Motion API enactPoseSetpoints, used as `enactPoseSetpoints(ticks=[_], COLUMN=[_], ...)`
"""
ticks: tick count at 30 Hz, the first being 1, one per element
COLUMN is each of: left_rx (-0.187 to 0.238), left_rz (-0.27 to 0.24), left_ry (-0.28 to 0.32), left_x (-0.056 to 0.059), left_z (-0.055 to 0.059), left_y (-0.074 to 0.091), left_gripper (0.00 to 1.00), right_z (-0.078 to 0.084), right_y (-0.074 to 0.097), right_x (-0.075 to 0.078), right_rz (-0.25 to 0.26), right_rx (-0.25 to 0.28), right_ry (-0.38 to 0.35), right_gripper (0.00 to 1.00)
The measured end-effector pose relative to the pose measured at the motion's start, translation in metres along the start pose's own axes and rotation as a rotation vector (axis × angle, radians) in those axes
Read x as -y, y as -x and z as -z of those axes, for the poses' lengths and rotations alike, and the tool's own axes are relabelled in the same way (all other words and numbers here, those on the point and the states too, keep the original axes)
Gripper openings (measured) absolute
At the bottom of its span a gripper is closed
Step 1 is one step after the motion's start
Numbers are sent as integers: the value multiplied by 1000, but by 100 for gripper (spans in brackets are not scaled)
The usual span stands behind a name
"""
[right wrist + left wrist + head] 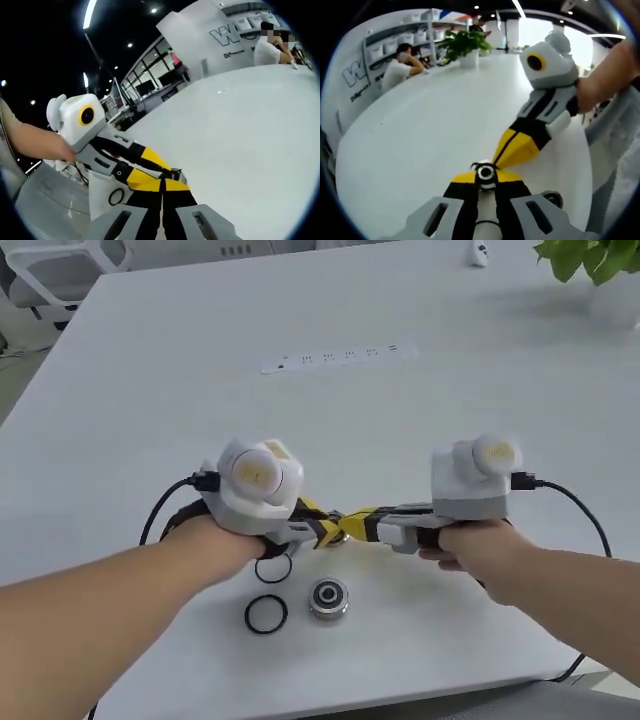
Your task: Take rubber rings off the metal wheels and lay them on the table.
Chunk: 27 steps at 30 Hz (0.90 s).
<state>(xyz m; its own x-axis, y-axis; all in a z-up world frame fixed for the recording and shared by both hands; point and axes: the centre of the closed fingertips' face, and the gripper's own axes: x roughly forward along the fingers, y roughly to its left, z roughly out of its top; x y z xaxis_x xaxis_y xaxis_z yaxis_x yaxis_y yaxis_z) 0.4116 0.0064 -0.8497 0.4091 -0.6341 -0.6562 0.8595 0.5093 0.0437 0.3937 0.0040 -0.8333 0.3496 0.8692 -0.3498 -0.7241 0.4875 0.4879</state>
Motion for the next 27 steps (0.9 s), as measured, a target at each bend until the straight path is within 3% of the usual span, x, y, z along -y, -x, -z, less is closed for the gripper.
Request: enactPoseSetpoints(ticks=[4,6,12,16,27], left_rx=[3,5,9,32,35], left_rz=[1,1,4,8,15], left_ry=[-1,1,9,19,33], left_x=[0,0,0,0,2], left_z=[0,0,-1,-1,-1], left_y=[0,0,-1,0,2], left_gripper=[11,11,12,12,16], right_z=[0,-1,3,1,-3], right_y=[3,3,0,0,-1], right_x=[-7,-7,6,5,1], right_rz=[-59,-59,22,35,34], right_rx=[5,9,-12,-3,9], right_ry=[-37,-36,13,19,23], right_gripper=[0,0,0,0,0])
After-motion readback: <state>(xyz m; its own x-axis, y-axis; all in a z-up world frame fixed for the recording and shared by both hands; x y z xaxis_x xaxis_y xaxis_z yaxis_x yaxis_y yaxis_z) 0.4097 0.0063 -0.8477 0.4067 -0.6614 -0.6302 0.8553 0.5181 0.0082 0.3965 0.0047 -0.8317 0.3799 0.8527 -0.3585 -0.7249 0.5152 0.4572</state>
